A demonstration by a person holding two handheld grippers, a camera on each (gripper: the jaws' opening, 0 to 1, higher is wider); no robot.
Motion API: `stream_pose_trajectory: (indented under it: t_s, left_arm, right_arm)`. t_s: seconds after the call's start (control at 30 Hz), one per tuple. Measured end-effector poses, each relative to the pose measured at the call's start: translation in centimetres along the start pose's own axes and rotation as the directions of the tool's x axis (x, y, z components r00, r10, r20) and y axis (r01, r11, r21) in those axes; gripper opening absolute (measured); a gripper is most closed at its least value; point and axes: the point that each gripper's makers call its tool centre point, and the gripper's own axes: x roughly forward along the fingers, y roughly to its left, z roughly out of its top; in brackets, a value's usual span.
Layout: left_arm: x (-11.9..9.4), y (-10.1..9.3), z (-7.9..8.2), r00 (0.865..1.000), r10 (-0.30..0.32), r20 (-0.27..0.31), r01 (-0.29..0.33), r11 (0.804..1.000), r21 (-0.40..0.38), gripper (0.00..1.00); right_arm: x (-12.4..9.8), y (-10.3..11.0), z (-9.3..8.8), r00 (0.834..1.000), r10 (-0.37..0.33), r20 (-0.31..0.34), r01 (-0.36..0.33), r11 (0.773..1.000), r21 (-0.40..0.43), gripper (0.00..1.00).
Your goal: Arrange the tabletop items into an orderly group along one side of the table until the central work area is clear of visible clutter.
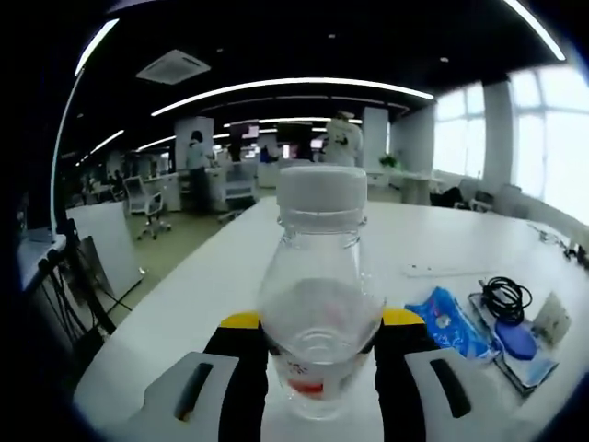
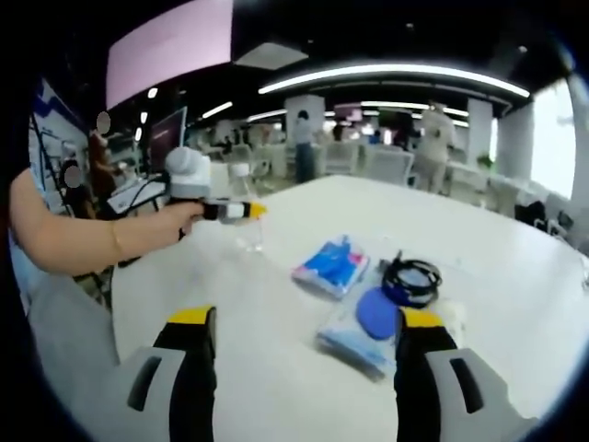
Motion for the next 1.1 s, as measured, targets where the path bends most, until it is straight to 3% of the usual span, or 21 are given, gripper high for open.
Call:
stream_pose_trajectory:
  t_s: [0.33,0.7,1.1]
  left_arm:
    - [0.5,0.8,0.0,0.997,0.076,0.013,-0.076,0.997,0.011,0.43]
    - [1.1,1.2,-1.4,0.99,0.143,-0.012,-0.143,0.99,-0.008,0.43]
    - [0.8,1.4,-1.1,0.981,0.194,0.031,-0.194,0.981,-0.012,0.44]
  right_arm:
    - [-0.3,-0.5,-0.7,1.0,-0.01,-0.025,0.011,1.0,0.018,0.77]
    - [-0.7,-1.0,-1.3,0.999,-0.019,-0.043,0.02,0.999,0.027,0.77]
    - [-1.0,-0.9,-1.8,0.998,-0.014,-0.061,0.016,0.999,0.037,0.77]
